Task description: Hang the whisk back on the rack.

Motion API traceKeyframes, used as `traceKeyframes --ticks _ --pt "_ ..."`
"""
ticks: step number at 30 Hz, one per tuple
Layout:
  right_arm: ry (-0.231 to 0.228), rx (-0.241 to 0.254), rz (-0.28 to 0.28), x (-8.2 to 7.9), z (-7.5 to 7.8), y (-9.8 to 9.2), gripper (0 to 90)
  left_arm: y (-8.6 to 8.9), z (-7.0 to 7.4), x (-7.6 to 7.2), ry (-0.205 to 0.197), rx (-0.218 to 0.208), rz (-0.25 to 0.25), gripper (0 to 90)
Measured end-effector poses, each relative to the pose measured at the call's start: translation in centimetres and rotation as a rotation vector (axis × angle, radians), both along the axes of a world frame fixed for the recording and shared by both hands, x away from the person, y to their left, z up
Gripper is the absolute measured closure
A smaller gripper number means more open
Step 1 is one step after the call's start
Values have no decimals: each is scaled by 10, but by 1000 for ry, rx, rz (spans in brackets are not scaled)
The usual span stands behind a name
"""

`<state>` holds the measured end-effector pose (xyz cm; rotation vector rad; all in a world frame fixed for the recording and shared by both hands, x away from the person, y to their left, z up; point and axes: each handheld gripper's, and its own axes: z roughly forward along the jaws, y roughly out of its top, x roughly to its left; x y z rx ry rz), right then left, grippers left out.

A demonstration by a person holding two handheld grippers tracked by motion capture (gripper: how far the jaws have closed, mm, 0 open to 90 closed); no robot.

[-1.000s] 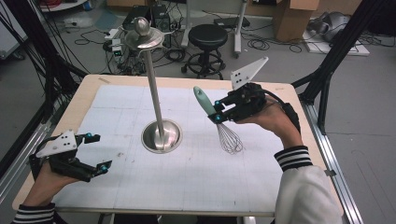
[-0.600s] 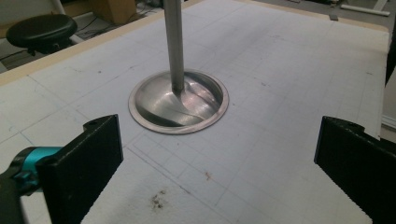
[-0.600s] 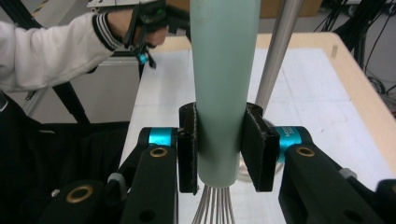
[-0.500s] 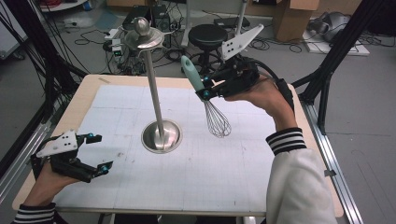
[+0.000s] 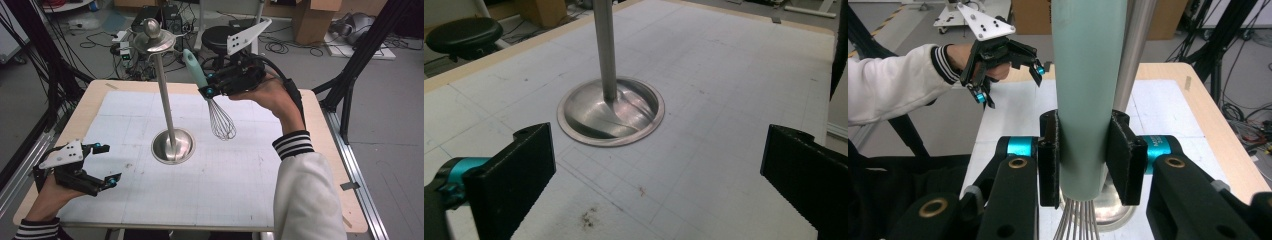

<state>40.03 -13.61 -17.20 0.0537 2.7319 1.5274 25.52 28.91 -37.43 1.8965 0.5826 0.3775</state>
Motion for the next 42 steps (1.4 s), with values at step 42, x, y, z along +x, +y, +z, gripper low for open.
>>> traceKeyframes --ticks 42 --pt "22 50 19 20 -9 16 696 2 4 -3 -12 -8 -2 17"
